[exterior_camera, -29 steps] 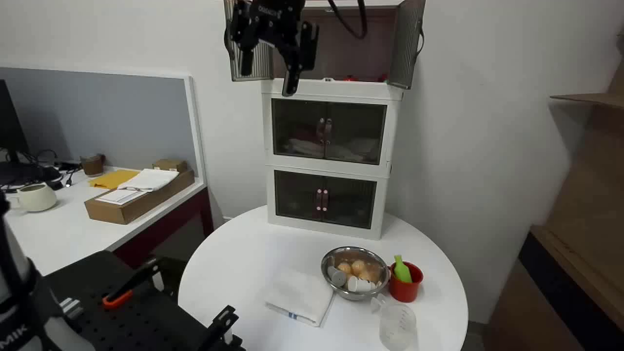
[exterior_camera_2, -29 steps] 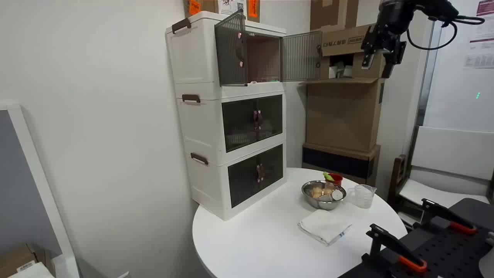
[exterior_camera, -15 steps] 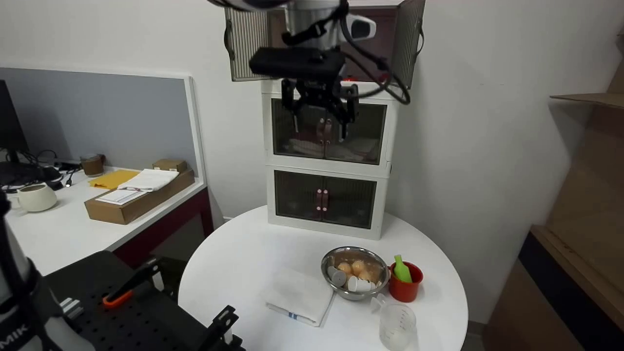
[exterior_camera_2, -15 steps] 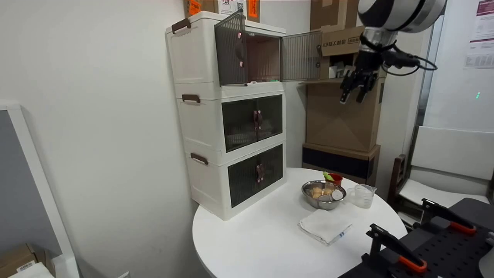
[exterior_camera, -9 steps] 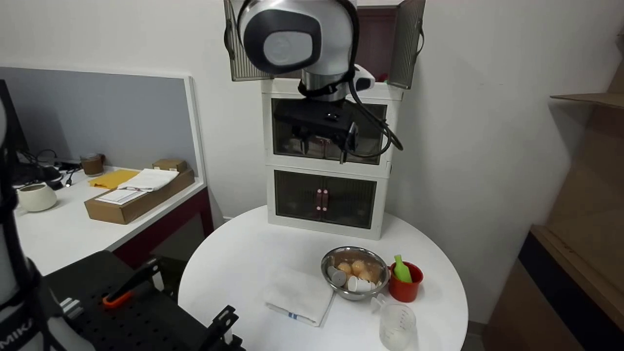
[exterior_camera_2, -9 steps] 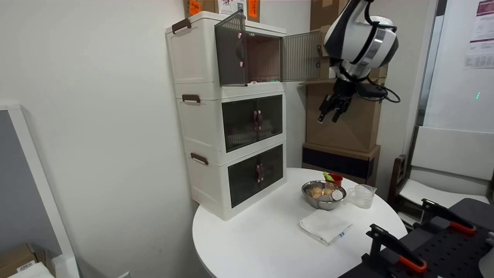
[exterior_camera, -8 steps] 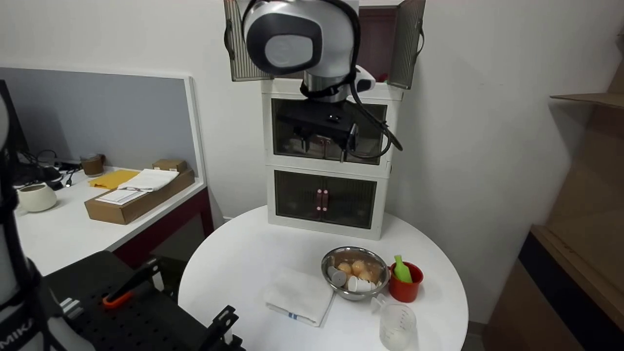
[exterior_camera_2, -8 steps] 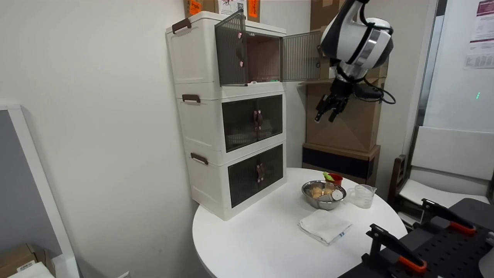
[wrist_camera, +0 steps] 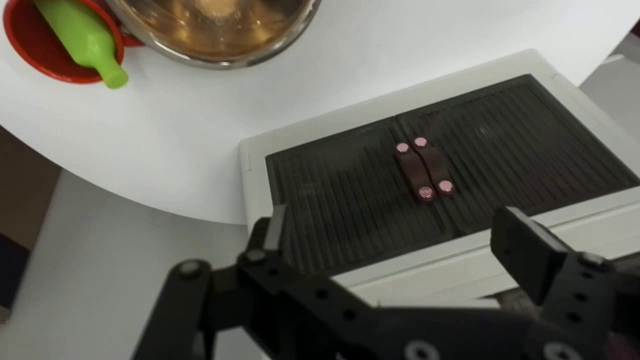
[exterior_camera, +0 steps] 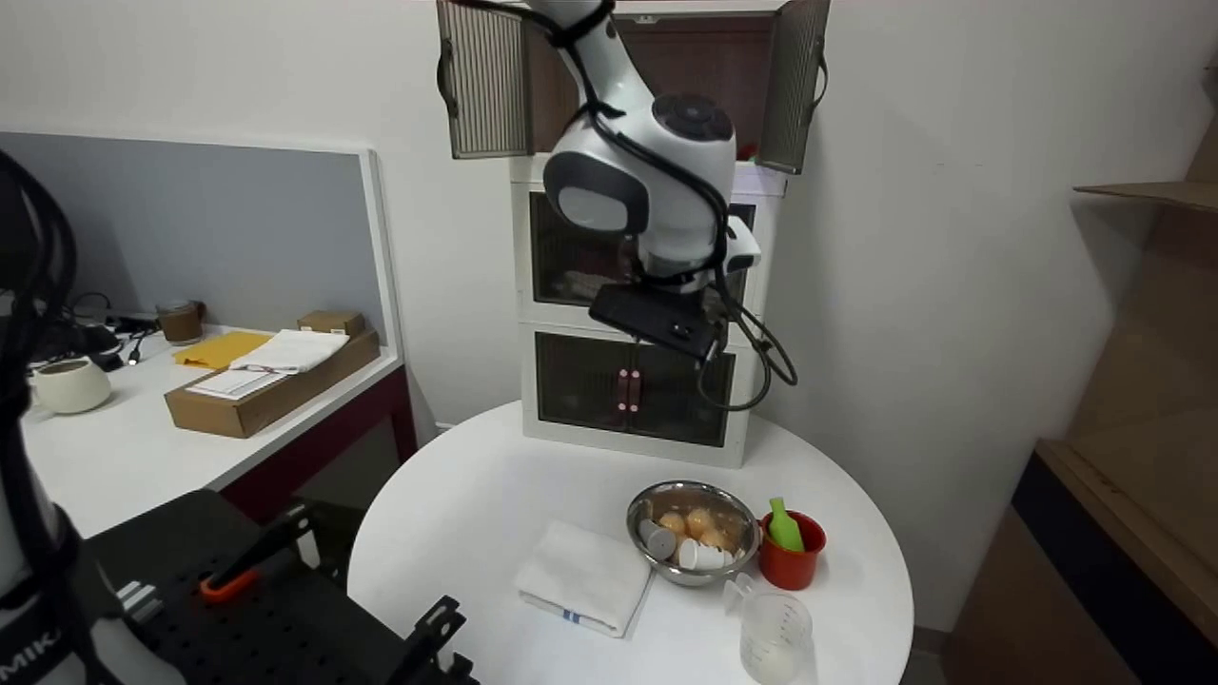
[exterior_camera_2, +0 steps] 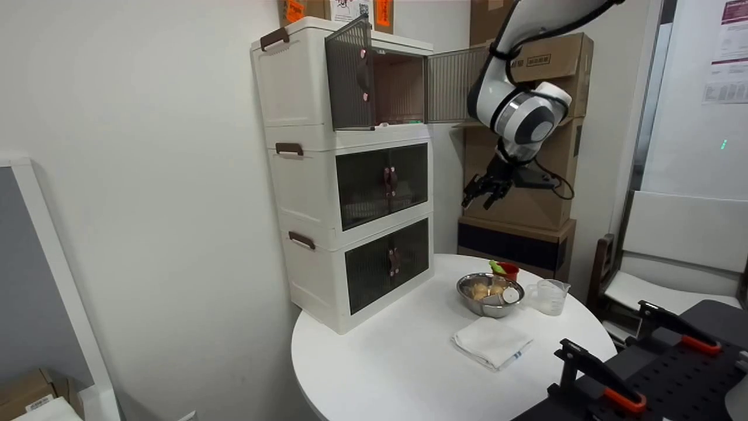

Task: Put the silver bowl inside the top cabinet

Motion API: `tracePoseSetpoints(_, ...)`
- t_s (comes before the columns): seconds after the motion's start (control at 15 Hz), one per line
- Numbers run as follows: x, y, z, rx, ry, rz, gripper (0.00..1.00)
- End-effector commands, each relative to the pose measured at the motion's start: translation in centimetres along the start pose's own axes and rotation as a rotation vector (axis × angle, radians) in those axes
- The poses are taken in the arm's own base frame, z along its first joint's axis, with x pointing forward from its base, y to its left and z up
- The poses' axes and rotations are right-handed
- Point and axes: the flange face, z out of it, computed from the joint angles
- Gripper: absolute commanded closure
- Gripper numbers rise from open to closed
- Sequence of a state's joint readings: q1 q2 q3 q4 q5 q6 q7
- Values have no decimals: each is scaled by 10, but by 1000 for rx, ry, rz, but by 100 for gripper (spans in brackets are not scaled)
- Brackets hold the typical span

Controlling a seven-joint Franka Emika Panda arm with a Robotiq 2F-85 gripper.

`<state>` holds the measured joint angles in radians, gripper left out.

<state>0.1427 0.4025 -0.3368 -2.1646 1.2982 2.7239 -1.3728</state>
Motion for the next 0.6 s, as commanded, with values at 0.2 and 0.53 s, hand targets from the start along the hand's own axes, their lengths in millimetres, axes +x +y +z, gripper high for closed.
tracePoseSetpoints(0.2, -24, 36, 126, -46, -92, 61, 0)
tracePoseSetpoints(0.53, -25, 40, 170, -54, -174, 34, 0)
